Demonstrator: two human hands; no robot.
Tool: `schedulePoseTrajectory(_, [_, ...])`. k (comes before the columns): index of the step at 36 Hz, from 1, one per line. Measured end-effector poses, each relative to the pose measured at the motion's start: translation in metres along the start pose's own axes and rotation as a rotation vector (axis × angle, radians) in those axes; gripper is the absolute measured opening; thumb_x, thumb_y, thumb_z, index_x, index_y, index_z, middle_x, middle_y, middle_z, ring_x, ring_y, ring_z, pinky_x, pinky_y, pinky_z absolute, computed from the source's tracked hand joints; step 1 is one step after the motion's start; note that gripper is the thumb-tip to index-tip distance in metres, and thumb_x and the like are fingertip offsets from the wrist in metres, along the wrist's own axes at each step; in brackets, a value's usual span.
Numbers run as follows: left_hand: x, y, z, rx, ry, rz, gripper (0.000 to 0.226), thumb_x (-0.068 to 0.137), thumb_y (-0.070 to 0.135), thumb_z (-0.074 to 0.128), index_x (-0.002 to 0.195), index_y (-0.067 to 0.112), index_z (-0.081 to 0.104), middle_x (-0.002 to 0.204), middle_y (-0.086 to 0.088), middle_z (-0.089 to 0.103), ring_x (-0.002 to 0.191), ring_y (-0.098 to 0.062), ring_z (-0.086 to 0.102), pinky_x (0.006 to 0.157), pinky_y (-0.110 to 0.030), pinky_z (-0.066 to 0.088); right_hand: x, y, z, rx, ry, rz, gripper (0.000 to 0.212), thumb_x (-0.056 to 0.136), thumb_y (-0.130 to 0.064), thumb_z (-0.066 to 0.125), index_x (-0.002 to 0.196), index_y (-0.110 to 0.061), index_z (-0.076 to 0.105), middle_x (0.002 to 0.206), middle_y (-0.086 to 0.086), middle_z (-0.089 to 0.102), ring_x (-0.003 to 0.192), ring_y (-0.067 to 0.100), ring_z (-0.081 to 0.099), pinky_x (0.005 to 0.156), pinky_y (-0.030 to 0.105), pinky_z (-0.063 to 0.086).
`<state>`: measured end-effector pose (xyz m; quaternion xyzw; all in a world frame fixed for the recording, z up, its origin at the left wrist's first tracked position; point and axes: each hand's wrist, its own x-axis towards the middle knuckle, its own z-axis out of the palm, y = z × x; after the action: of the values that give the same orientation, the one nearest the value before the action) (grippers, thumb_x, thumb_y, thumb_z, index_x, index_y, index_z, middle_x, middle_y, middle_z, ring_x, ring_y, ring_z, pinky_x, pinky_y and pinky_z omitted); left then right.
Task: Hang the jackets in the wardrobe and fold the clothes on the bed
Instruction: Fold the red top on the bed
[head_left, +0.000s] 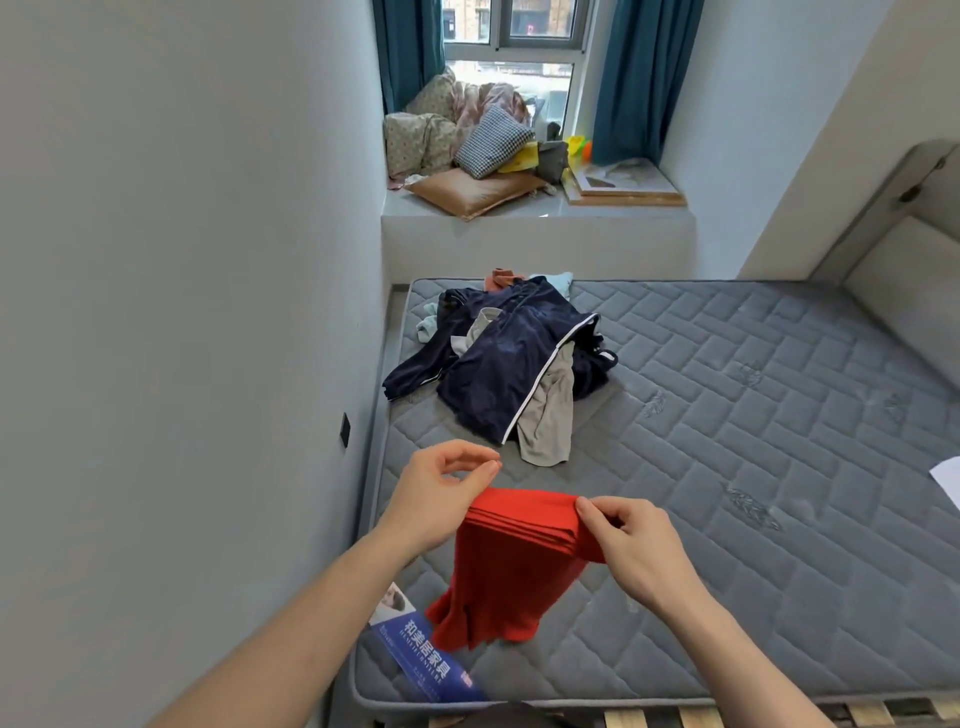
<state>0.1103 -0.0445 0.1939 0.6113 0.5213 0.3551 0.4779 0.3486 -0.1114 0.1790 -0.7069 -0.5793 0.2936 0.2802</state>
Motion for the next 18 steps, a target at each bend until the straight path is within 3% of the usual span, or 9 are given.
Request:
schedulePoseTrajectory(2, [-0.002, 0.0, -0.003, 0.004, -0.062, -0.036, 0.009, 0.088, 0.034, 0.077, 0.091, 0.042, 0.077, 0.095, 0.015, 0.077, 0.093, -0.003, 0.072, 0.096, -0.036, 0.056, 0.001, -0.002, 0.001, -0.018, 0.005, -0.017, 0.038, 0.101, -0.041, 0.056, 0.068, -0.025, 0.068, 0.06, -0.009, 0.053, 0.075, 0.015, 0.053, 0.071, 0.033, 0.042])
schedulePoseTrajectory(3, [-0.003, 0.0, -0.005, 0.0, -0.089, -0.043, 0.01, 0.085, 0.035, 0.08, 0.092, 0.041, 0.077, 0.098, 0.015, 0.077, 0.092, -0.005, 0.073, 0.097, -0.037, 0.056, 0.002, -0.004, 0.001, -0.036, 0.01, -0.022, 0.036, 0.102, -0.039, 0.056, 0.071, -0.031, 0.073, 0.067, -0.015, 0.061, 0.091, 0.011, 0.056, 0.082, 0.035, 0.043])
schedulePoseTrajectory(5, [-0.008, -0.003, -0.009, -0.019, -0.142, -0.052, 0.027, 0.074, 0.042, 0.084, 0.099, 0.041, 0.076, 0.108, 0.016, 0.075, 0.091, -0.01, 0.073, 0.096, -0.037, 0.058, 0.001, -0.01, 0.002, -0.096, 0.009, -0.029, 0.026, 0.102, -0.039, 0.056, 0.087, -0.042, 0.077, 0.1, -0.029, 0.067, 0.126, 0.004, 0.038, 0.108, 0.039, 0.034])
schedulePoseTrajectory(7, [-0.013, -0.007, -0.013, -0.024, -0.185, -0.065, 0.044, 0.064, 0.05, 0.087, 0.105, 0.041, 0.075, 0.114, 0.018, 0.073, 0.085, -0.005, 0.072, 0.091, -0.035, 0.059, 0.002, -0.015, 0.003, -0.155, 0.032, -0.055, 0.023, 0.101, -0.04, 0.056, 0.093, -0.044, 0.078, 0.118, -0.032, 0.061, 0.133, 0.003, 0.027, 0.114, 0.041, 0.028])
schedulePoseTrajectory(9, [-0.016, -0.012, -0.018, -0.031, -0.193, -0.07, 0.053, 0.059, 0.054, 0.09, 0.107, 0.039, 0.075, 0.116, 0.018, 0.073, 0.077, 0.004, 0.067, 0.086, -0.03, 0.055, 0.001, -0.02, 0.004, -0.045, 0.107, -0.093, 0.021, 0.1, -0.035, 0.06, 0.094, -0.04, 0.079, 0.114, -0.03, 0.066, 0.124, 0.003, 0.043, 0.102, 0.029, 0.041])
schedulePoseTrajectory(12, [-0.02, -0.015, -0.025, -0.039, -0.197, -0.076, 0.06, 0.055, 0.061, 0.092, 0.107, 0.038, 0.075, 0.116, 0.017, 0.073, 0.07, 0.008, 0.064, 0.084, -0.029, 0.05, 0.001, -0.026, 0.006, 0.265, 0.178, -0.058, 0.024, 0.101, -0.028, 0.06, 0.089, -0.033, 0.08, 0.092, -0.024, 0.075, 0.095, -0.005, 0.065, 0.078, 0.013, 0.043])
schedulePoseTrajectory(15, [-0.023, -0.014, -0.033, 0.006, -0.209, -0.075, 0.065, 0.052, 0.068, 0.09, 0.107, 0.04, 0.073, 0.107, 0.019, 0.074, 0.059, 0.01, 0.059, 0.074, -0.02, 0.046, 0.005, -0.022, 0.006, 0.394, 0.296, 0.008, 0.03, 0.102, -0.031, 0.058, 0.079, -0.032, 0.078, 0.082, -0.023, 0.075, 0.078, -0.006, 0.065, 0.072, 0.018, 0.046])
schedulePoseTrajectory(18, [-0.025, -0.017, -0.047, 0.159, -0.231, -0.082, 0.058, 0.054, 0.059, 0.094, 0.105, 0.042, 0.072, 0.078, 0.031, 0.07, 0.058, 0.014, 0.058, 0.062, -0.012, 0.044, 0.012, -0.012, 0.0, 0.443, 0.427, 0.029, 0.036, 0.104, -0.033, 0.055, 0.074, -0.023, 0.072, 0.063, -0.017, 0.06, 0.062, -0.003, 0.05, 0.061, 0.021, 0.042])
